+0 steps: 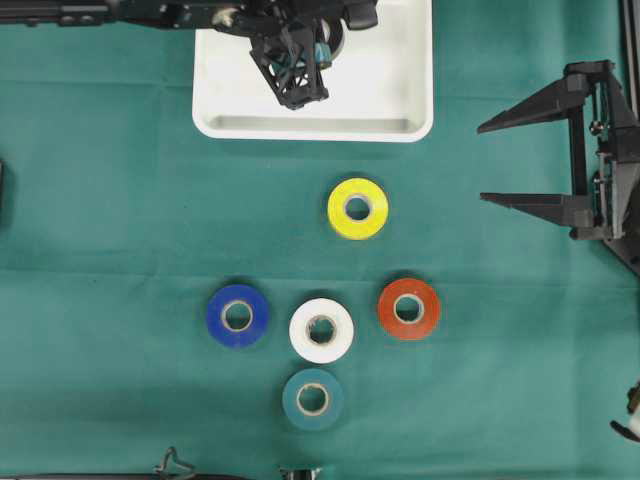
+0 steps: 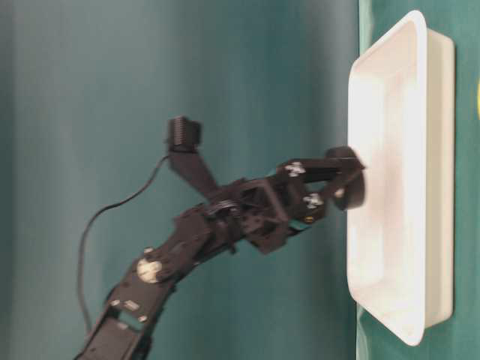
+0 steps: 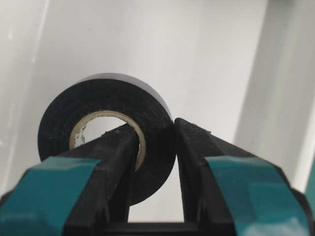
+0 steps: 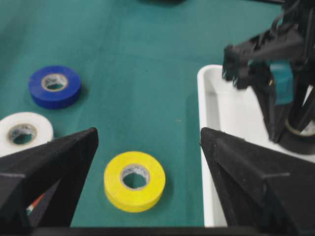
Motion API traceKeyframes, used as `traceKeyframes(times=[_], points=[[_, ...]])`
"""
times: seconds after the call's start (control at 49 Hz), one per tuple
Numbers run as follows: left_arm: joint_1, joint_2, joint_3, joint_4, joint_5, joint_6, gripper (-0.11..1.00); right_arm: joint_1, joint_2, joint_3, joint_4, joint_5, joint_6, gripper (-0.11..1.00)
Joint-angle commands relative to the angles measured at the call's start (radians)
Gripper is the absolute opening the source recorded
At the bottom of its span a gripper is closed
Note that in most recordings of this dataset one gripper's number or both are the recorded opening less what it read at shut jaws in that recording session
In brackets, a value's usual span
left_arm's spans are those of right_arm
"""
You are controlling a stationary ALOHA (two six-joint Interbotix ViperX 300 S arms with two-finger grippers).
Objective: Pick up the tape from a random location and place it into the white case.
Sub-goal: 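Lower the black tape roll into the white tray and open left gripper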
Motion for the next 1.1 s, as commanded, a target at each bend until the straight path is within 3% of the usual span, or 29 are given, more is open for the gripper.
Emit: traceKeyframes(times=[0.0, 0.632, 0.693, 0.897, 0.959, 1.081], points=[[-0.002, 0.011, -0.011, -0.003, -0.009, 0.002, 0.19, 0.002, 0.005, -0.021, -0.002, -0.003, -0.002, 0.93], [-0.003, 0.034, -0.012, -0.005, -0.012, 0.008, 0.2, 0.003, 0.008, -0.021, -0.002, -0.003, -0.002, 0.93], [-0.003, 0.034, -0.012, -0.005, -0.014, 0.008, 0.33, 0.002, 0.008, -0.02, -0.002, -0.003, -0.002, 0.93], [-0.003, 0.031, -0.009, -0.005, -0.018, 0.011, 0.91, 0.002, 0.011, -0.02, -0.002, -0.003, 0.0, 0.93], [-0.003, 0.029, -0.011, -0.005, -0.017, 0.011, 0.98, 0.003, 0.012, -0.02, -0.002, -0.003, 0.0, 0.93], [-0.003, 0.029, -0.009, -0.005, -0.018, 0.009, 0.97, 0.002, 0.012, -0.02, -0.002, -0.003, 0.0, 0.93]])
